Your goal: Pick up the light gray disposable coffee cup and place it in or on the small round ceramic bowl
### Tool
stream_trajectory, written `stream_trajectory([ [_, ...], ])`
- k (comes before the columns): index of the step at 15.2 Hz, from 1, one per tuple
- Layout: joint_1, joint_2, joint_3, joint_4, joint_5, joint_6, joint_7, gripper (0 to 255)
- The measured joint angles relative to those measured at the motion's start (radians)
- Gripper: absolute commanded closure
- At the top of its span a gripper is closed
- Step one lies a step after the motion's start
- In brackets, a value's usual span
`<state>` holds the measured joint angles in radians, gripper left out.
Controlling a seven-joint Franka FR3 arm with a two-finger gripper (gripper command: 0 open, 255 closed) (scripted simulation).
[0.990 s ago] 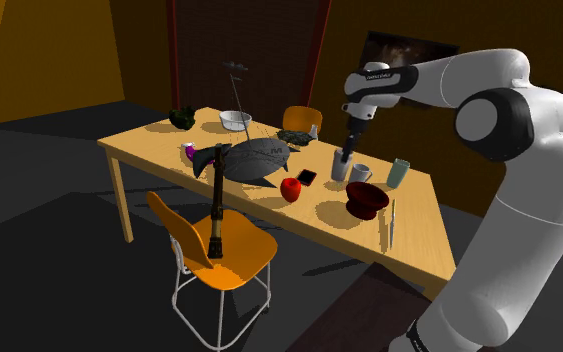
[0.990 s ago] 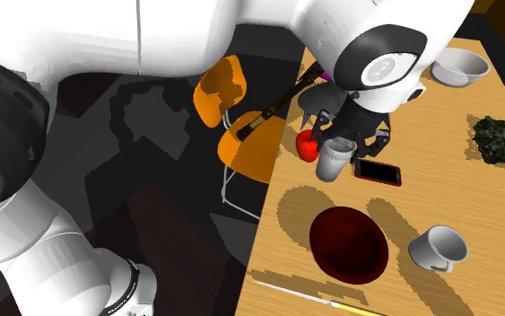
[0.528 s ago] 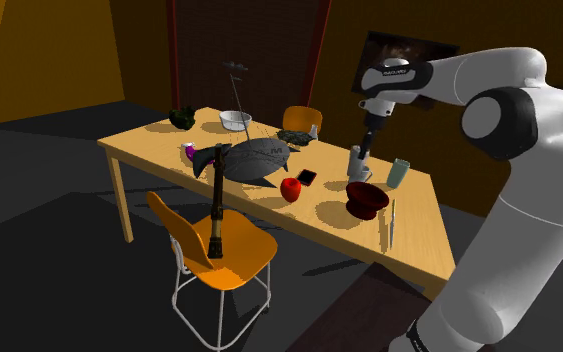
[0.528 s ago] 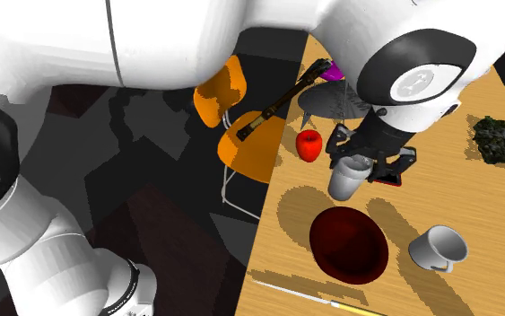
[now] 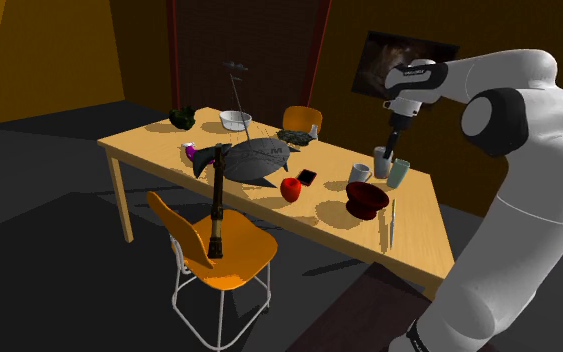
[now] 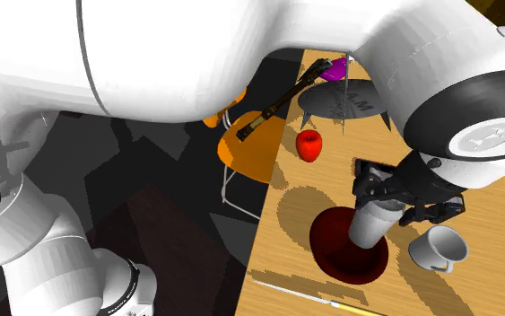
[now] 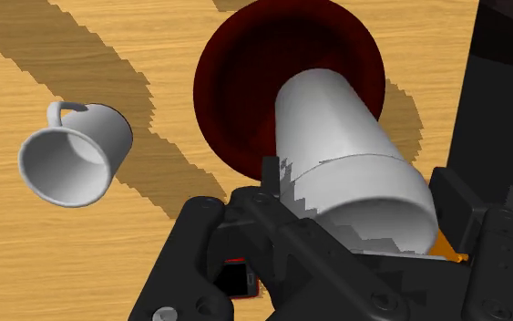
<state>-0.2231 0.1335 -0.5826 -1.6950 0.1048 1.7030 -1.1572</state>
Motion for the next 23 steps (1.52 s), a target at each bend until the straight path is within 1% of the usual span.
stream_trajectory([
  [9,-0.002,0.011,0.0,-0.104,0.008,0.112,-0.016,255],
  [18,-0.006,0.048,0.005,-0.182,0.033,0.22,-0.035,255],
  [23,-0.006,0.05,0.005,-0.19,0.035,0.23,-0.037,255],
])
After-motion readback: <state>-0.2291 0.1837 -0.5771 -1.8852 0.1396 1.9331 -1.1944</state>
